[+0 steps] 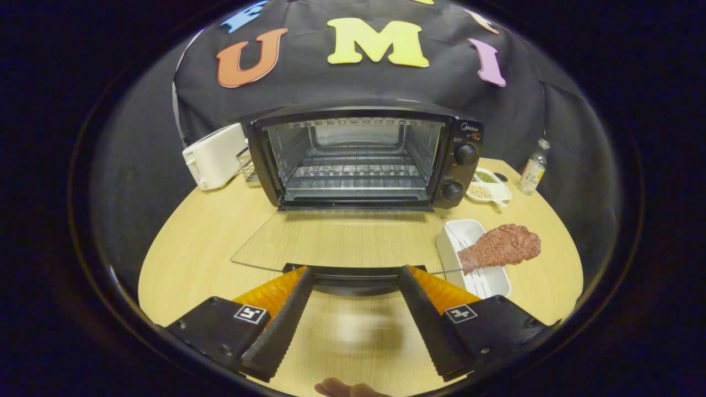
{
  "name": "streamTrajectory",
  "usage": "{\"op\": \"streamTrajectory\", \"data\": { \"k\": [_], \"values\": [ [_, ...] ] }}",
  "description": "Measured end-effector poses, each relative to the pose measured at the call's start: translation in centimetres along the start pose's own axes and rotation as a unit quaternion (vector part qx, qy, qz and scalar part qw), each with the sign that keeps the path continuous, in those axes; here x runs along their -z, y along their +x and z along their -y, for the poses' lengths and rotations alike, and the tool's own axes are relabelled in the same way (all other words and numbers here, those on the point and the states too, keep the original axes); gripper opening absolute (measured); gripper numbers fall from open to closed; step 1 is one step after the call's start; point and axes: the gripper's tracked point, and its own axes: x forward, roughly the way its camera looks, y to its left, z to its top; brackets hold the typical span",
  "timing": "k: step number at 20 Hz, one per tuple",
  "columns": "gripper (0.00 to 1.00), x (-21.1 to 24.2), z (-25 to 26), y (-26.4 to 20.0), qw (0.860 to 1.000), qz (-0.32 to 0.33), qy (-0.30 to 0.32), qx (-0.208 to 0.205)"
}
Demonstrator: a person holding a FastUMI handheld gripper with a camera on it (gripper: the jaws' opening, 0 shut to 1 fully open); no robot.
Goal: Open the toaster oven, put the food inside, and close the toaster oven door.
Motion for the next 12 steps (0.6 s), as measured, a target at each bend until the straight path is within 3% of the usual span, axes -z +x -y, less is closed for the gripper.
{"op": "streamTrajectory", "data": {
  "k": [3,6,8,12],
  "values": [
    [1.00,3.1,-0.5,1.4,0.998,-0.061,0.025,-0.011],
    [1.00,7.9,-0.6,2.9,0.984,-0.137,0.107,-0.039],
    [1.00,4.6,0.6,4.1,0.994,-0.044,0.101,-0.025],
    [0.99,5.2,2.0,4.3,0.991,-0.055,0.115,-0.036]
  ]
}}
